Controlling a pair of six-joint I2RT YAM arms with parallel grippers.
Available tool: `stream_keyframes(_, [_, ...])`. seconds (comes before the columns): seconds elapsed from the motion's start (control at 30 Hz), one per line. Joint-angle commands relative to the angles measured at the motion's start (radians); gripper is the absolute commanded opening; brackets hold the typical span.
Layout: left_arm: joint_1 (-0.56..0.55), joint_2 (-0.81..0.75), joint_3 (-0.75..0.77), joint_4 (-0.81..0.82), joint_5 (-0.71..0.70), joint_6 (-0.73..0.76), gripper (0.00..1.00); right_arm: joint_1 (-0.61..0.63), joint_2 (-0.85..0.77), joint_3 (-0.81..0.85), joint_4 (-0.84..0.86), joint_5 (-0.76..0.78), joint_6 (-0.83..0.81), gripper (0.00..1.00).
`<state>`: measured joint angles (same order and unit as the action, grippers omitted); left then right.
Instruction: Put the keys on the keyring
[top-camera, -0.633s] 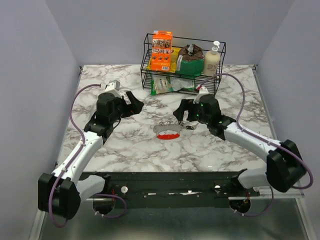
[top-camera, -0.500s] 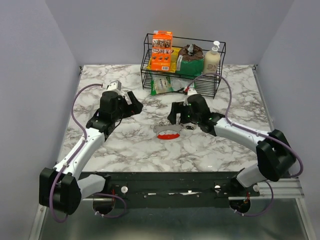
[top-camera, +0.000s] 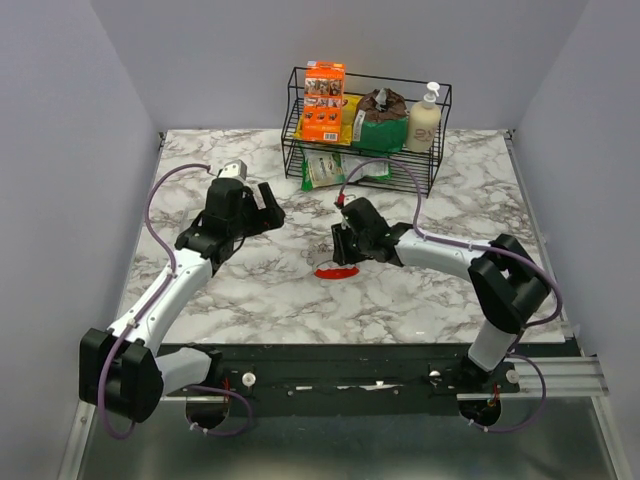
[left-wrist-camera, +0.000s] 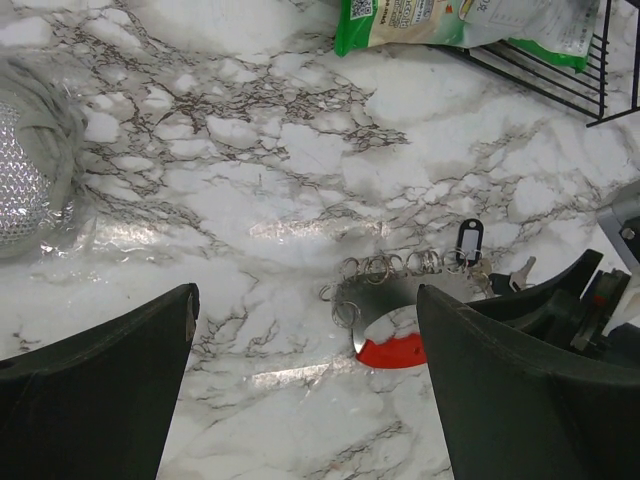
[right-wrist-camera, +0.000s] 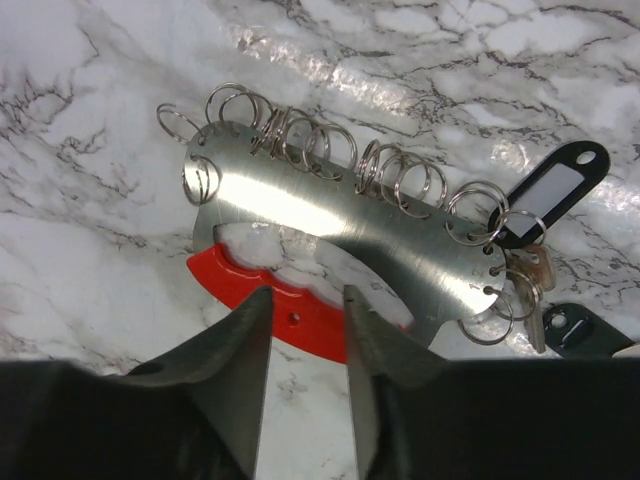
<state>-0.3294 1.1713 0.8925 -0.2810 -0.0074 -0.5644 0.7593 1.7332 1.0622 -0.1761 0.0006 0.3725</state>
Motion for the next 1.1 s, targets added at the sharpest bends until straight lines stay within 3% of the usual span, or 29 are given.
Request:
stream_keyframes(0.0, [-0.002, -0.015, -0.013, -0.001, 0.007, 0.014, 0.99, 0.015, 0.043, 0.045, -0.04, -0.062, -0.02, 0.34])
stream_keyframes(0.07, [-0.002, -0.001, -0.018, -0.003, 0.007, 0.009, 0.99, 0.018, 0.054, 0.056, -0.049, -0.063, -0.024, 0.23])
stream_keyframes(0.2, [-0.003, 0.024, -0.029, 0.009, 0.046, -0.003, 0.99, 0.021, 0.087, 0.065, -0.054, -0.059, -0.018, 0.12])
stream_keyframes(0.7, [-0.06, 0.125, -0.024, 0.06, 0.107, -0.023, 0.99, 0.052, 0.218, 0.168, -0.099, -0.097, -0.049, 0.09])
stream_keyframes(1.07, [-0.077, 0.166, -0.009, 0.065, 0.086, -0.014, 0.99, 0.084, 0.091, 0.059, -0.189, -0.047, -0.096, 0.02])
